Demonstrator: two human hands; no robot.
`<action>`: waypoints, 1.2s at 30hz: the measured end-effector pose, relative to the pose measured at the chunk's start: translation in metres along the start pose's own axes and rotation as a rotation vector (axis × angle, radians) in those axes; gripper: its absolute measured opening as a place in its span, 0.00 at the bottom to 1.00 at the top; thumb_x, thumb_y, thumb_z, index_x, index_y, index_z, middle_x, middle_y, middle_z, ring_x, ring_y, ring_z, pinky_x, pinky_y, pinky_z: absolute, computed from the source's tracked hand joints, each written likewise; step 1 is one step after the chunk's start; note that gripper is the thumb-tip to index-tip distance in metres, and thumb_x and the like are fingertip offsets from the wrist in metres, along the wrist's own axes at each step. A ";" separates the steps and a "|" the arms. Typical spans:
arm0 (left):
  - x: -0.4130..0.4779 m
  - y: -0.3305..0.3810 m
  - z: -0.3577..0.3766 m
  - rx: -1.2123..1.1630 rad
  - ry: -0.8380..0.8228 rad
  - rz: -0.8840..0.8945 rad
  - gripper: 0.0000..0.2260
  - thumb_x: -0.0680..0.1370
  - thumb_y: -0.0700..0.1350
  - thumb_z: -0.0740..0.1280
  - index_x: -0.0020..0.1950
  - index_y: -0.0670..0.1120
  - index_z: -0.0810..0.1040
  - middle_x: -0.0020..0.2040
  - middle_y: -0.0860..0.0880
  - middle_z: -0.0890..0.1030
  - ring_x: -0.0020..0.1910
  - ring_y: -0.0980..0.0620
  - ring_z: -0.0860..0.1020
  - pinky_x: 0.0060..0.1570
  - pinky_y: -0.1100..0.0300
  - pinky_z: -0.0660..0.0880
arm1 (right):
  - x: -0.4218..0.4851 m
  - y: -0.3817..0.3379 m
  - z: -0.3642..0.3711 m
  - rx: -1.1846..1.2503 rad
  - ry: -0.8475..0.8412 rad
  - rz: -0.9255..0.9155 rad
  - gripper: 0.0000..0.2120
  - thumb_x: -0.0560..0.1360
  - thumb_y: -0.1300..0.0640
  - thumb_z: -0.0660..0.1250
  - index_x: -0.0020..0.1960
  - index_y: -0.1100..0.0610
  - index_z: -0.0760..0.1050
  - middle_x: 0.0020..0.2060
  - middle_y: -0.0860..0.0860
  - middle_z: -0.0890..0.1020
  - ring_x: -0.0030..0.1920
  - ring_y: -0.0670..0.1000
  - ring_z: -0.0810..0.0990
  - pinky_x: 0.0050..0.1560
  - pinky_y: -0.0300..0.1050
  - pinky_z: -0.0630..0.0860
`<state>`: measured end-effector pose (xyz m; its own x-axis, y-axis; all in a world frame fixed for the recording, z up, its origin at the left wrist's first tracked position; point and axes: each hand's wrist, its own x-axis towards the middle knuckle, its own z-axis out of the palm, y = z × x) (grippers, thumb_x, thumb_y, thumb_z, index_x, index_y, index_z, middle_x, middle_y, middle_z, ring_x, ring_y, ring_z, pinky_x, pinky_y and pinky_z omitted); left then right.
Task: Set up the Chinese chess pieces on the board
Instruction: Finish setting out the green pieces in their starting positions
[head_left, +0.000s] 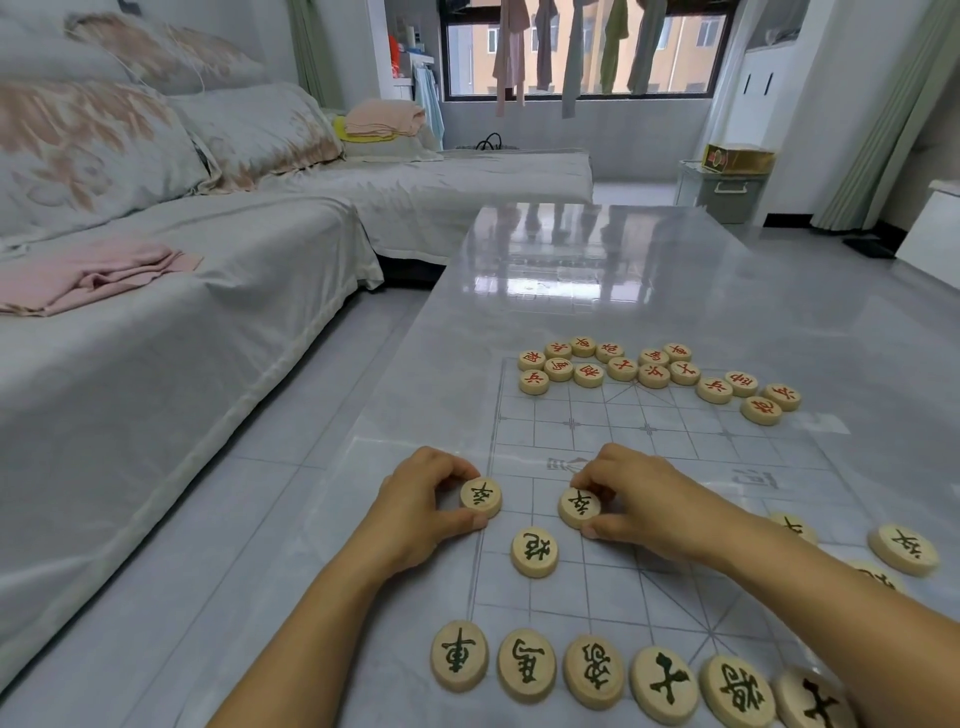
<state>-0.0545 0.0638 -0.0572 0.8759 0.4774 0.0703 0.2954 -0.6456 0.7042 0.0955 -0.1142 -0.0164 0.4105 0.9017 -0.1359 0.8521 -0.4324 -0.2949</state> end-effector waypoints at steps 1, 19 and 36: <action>0.000 0.000 0.000 0.006 0.001 0.002 0.16 0.69 0.47 0.74 0.54 0.52 0.75 0.53 0.54 0.74 0.53 0.54 0.72 0.57 0.57 0.71 | 0.000 0.000 0.000 0.003 0.002 0.000 0.18 0.73 0.49 0.67 0.62 0.49 0.71 0.57 0.48 0.73 0.54 0.49 0.73 0.58 0.44 0.71; 0.000 -0.008 0.005 -0.095 0.062 0.014 0.21 0.64 0.48 0.78 0.53 0.55 0.74 0.52 0.56 0.75 0.54 0.55 0.73 0.56 0.59 0.72 | -0.003 -0.002 -0.002 -0.008 -0.017 0.024 0.25 0.74 0.50 0.66 0.68 0.51 0.65 0.61 0.50 0.71 0.59 0.51 0.72 0.61 0.45 0.70; -0.005 0.003 0.006 -0.239 0.136 -0.055 0.05 0.76 0.51 0.65 0.49 0.53 0.77 0.49 0.50 0.80 0.51 0.52 0.77 0.49 0.62 0.72 | -0.140 0.142 -0.045 0.473 0.469 0.472 0.15 0.77 0.55 0.62 0.62 0.57 0.73 0.60 0.55 0.77 0.53 0.49 0.72 0.54 0.44 0.65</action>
<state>-0.0559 0.0555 -0.0597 0.7967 0.5943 0.1098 0.2287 -0.4647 0.8554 0.1733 -0.3022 0.0039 0.8746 0.4837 0.0340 0.3716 -0.6236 -0.6877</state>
